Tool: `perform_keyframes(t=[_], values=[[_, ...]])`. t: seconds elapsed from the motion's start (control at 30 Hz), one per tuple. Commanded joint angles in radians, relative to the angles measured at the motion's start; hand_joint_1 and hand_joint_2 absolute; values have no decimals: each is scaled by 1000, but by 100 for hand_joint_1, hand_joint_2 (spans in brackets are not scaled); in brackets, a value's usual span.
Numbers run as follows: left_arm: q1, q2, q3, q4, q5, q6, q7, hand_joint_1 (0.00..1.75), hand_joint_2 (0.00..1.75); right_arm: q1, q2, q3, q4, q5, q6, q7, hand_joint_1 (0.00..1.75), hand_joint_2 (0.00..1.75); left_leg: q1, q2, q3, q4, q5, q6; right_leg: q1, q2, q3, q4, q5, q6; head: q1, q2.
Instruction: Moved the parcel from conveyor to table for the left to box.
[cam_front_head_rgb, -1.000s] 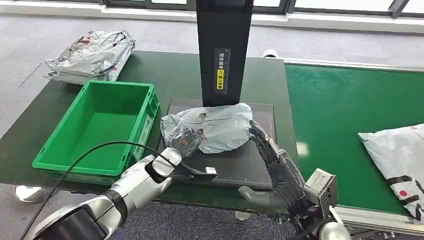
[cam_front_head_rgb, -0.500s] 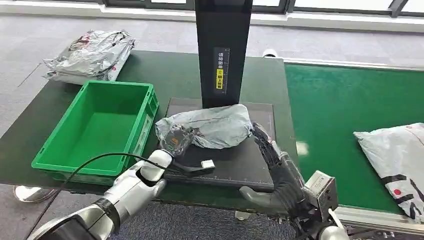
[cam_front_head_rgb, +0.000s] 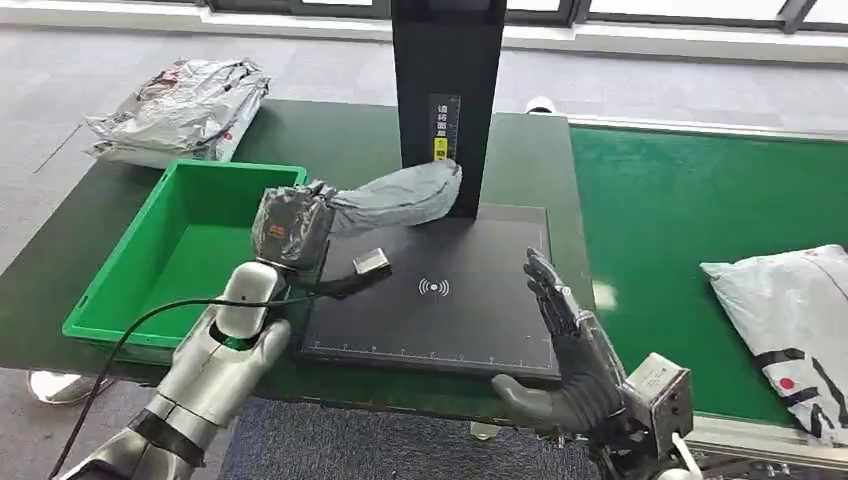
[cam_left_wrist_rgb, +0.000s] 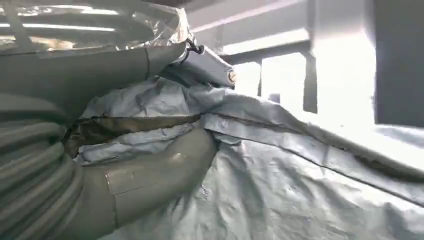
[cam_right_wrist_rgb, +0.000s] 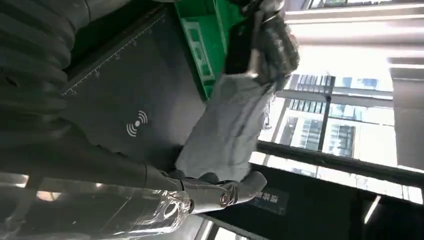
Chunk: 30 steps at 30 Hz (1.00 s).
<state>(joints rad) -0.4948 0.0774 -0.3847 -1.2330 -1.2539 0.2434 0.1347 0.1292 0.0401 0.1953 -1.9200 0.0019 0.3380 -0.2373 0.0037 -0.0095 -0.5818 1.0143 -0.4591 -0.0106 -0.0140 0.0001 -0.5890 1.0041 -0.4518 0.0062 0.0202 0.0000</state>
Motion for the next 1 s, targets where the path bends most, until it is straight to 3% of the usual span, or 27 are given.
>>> perform_keyframes(t=[0.03, 0.33, 0.7, 0.9, 0.97, 1.0], values=[[42, 55, 310, -273, 18, 34, -25, 175, 175, 8, 38, -105, -16, 19, -6, -3, 0, 175, 1, 5, 0, 0, -1, -1, 1, 5, -2, 0, 1, -1, 0, 0], [-54, 117, 542, -129, -16, 60, 15, 175, 175, 5, 14, -110, 0, 8, -23, -4, 0, 175, 1, 6, 1, -1, 0, -1, 2, 5, -2, -1, 1, -1, 0, 0], [-47, 141, 599, -76, -65, 43, 46, 175, 175, 15, 9, -108, -5, 3, -27, 1, 0, 175, 2, 3, 1, -1, 0, -1, 3, 3, -1, -1, 0, -1, 0, 0], [-49, 145, 643, 88, -39, -64, 54, 175, 175, 24, 20, -118, -14, 0, -8, 14, 0, 175, 1, 4, 2, -3, 1, -1, 2, 3, 0, -2, 1, -1, 0, 0], [-37, 139, 625, 101, -17, -115, 27, 0, 175, 28, 24, -124, -14, -1, -3, 14, 0, 175, 1, 2, 2, -3, 1, -1, 1, 2, 1, -2, 1, -2, 0, 0], [-34, 138, 615, 98, -19, -131, 29, 0, 175, 27, 25, -126, -13, -1, 1, 14, 0, 175, 2, 2, 2, -2, 1, -1, 2, 2, 0, -2, 0, -1, 0, 0]])
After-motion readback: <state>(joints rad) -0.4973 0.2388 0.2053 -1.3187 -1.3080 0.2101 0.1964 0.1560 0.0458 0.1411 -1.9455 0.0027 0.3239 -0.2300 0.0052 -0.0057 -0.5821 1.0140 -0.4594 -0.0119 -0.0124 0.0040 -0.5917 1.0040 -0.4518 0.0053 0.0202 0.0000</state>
